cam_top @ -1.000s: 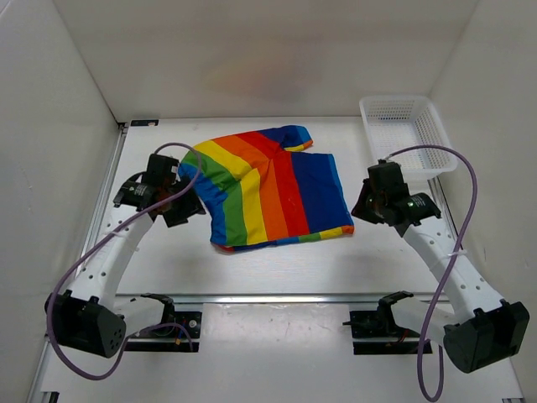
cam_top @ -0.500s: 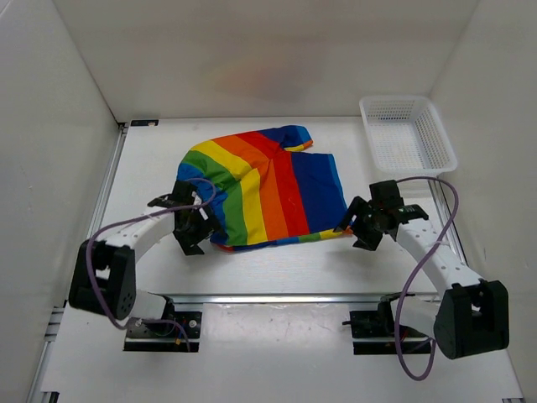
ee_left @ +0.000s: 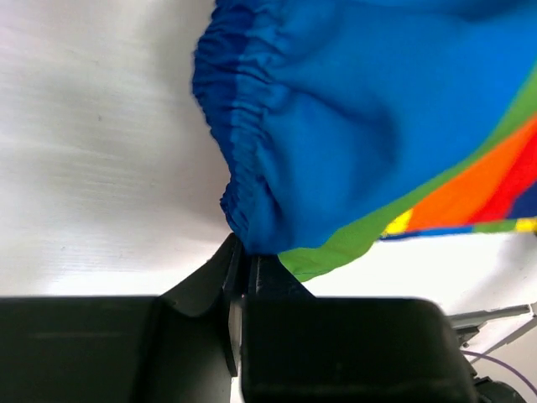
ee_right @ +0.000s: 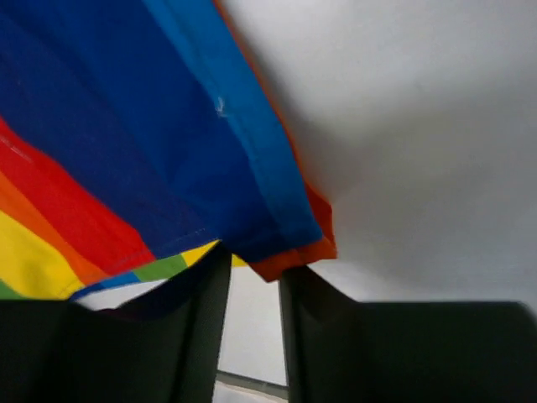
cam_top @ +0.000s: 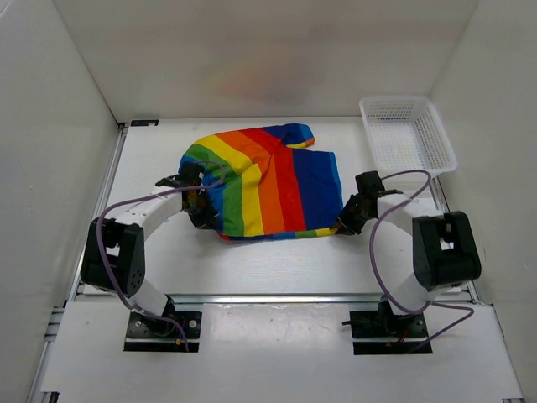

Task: Fold and stack the shorts
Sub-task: Flatten the shorts out

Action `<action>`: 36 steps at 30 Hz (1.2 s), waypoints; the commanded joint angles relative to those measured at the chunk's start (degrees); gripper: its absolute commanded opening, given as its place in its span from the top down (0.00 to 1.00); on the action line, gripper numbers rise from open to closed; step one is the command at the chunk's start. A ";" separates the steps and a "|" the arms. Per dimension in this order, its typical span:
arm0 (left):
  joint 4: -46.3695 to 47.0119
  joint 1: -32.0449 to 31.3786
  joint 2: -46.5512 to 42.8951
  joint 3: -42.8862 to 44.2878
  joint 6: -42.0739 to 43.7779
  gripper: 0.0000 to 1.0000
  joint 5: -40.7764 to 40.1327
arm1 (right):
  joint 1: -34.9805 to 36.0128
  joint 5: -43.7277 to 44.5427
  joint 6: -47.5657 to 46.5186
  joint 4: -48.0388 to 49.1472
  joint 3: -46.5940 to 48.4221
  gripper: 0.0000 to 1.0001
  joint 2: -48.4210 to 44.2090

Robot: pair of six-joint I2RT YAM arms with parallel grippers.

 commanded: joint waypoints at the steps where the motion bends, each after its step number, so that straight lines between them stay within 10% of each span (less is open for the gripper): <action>1: -8.02 -0.14 -3.66 8.20 3.55 0.90 -5.77 | 0.51 1.84 1.75 2.62 5.54 0.97 2.46; 7: -20.60 -0.14 -7.53 14.90 6.45 0.90 -15.38 | 0.51 8.72 1.05 -2.47 7.67 1.00 -3.33; 11: -19.66 -0.14 -14.81 2.53 5.06 0.85 -5.67 | 2.27 10.56 1.22 -5.20 1.88 1.00 -10.00; 12: -17.21 -0.14 -15.62 -1.68 2.44 0.48 -3.10 | 3.75 12.57 2.18 -6.25 -1.62 1.00 -14.89; 13: -16.22 -1.09 -15.62 -3.46 -0.20 0.32 -2.29 | 3.77 12.59 2.89 -6.87 -5.22 1.00 -16.33; 16: -15.52 -1.63 -17.28 -6.80 -4.08 0.10 -0.97 | 3.77 12.59 3.77 -7.48 -9.73 1.00 -21.52; 36: -2.16 -10.41 -17.83 -16.84 -21.94 0.36 0.36 | 4.29 14.35 0.96 -8.72 -6.66 1.00 -21.01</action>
